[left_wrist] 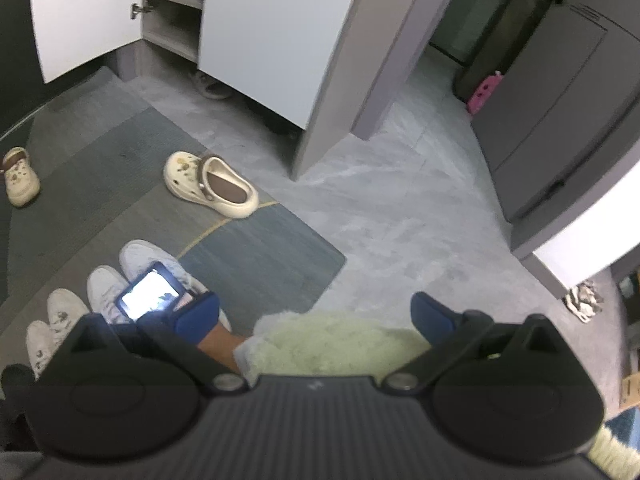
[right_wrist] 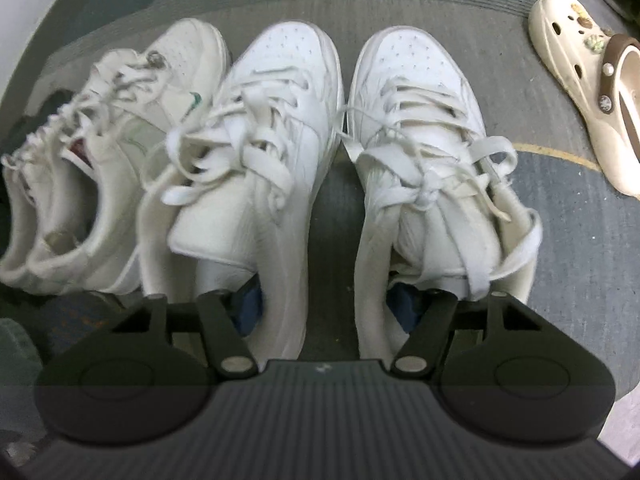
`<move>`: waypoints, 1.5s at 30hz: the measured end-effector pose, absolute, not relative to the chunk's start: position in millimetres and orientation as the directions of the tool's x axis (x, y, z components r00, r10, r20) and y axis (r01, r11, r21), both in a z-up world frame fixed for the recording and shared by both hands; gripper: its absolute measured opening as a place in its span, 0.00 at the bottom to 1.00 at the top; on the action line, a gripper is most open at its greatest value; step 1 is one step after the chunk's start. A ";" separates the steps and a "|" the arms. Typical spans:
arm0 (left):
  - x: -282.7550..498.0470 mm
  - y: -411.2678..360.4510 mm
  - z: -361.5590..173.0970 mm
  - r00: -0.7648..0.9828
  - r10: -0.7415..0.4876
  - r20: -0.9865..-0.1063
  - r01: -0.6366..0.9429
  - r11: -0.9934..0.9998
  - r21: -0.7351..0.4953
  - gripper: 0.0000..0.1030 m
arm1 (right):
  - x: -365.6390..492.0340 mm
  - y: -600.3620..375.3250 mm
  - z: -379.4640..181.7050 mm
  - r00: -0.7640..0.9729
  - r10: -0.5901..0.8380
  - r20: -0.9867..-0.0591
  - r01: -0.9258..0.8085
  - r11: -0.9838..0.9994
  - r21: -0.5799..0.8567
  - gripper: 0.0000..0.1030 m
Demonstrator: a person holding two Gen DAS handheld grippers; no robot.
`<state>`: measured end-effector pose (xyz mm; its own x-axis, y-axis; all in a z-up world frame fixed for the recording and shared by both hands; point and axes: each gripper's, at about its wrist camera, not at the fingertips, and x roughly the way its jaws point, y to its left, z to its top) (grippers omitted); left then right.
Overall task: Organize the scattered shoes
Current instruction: 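Set the white sneaker beside the paired sneakers and open the right tool, then grasp the cream clog with brown strap by its rim with the left tool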
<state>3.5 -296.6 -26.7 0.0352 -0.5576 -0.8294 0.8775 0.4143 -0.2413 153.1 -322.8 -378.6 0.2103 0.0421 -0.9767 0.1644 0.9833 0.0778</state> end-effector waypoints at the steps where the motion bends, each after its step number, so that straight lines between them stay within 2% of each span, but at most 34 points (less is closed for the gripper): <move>1: 9.3 -297.0 -26.9 0.047 -0.551 -0.833 0.872 0.430 -0.235 1.00 | 154.4 -319.6 -380.4 0.213 0.025 -0.977 0.156 0.986 0.059 0.62; 3: 19.8 -297.6 -26.3 0.049 -0.546 -0.836 0.858 0.452 -0.244 1.00 | 156.3 -315.9 -381.6 0.210 0.004 -0.978 0.165 0.985 0.040 0.57; 4: 22.1 -297.3 -24.8 0.046 -0.552 -0.832 0.858 0.449 -0.251 1.00 | 156.5 -315.9 -380.4 0.213 0.002 -0.977 0.181 0.983 0.041 0.49; 5: 22.2 -296.6 -22.7 0.043 -0.563 -0.825 0.862 0.438 -0.254 1.00 | 156.5 -316.1 -377.9 0.219 -0.002 -0.976 0.196 0.980 0.042 0.35; 7: 22.4 -295.3 -18.6 0.036 -0.584 -0.811 0.871 0.416 -0.261 1.00 | 156.4 -317.0 -371.5 0.238 0.011 -0.971 0.210 0.976 0.063 0.32; 19: 13.9 -297.6 -2.8 0.013 -0.619 -0.785 0.894 0.360 -0.268 1.00 | 166.1 -318.0 -368.6 0.241 0.141 -0.960 0.219 0.956 0.195 0.34; 24: 38.3 -291.5 5.9 0.106 -0.633 -0.767 0.856 0.450 -0.253 1.00 | 158.9 -311.6 -348.9 0.253 0.102 -0.962 0.236 0.958 0.164 0.35; 28: 60.2 -285.6 11.9 0.194 -0.630 -0.752 0.814 0.531 -0.235 1.00 | 140.6 -321.7 -317.2 0.335 0.114 -0.935 0.277 0.937 0.213 0.35; 36: 109.5 -284.6 4.0 0.320 -0.560 -0.764 0.779 0.614 -0.124 1.00 | 76.1 -363.8 -262.6 0.411 0.003 -0.912 0.339 0.928 0.156 0.34; 40: 129.1 -302.5 -4.5 0.431 -0.559 -0.708 0.797 0.604 0.009 1.00 | 31.9 -404.0 -255.3 0.399 -0.084 -0.913 0.454 0.883 0.117 0.34; 43: 149.7 -325.8 -26.9 0.458 -0.512 -0.727 0.794 0.603 0.075 0.99 | 6.5 -426.8 -251.9 0.397 -0.101 -0.912 0.512 0.850 0.128 0.35; 45: 161.5 -344.3 -47.3 0.460 -0.510 -0.727 0.816 0.565 0.120 0.99 | -19.1 -435.7 -246.0 0.465 -0.095 -0.880 0.514 0.839 0.180 0.35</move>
<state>161.5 -344.3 -47.3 0.4596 -0.5097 -0.7273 0.8163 0.5651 0.1198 -19.1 -435.7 -246.0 0.4646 -0.0953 -0.8804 0.5136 0.8389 0.1802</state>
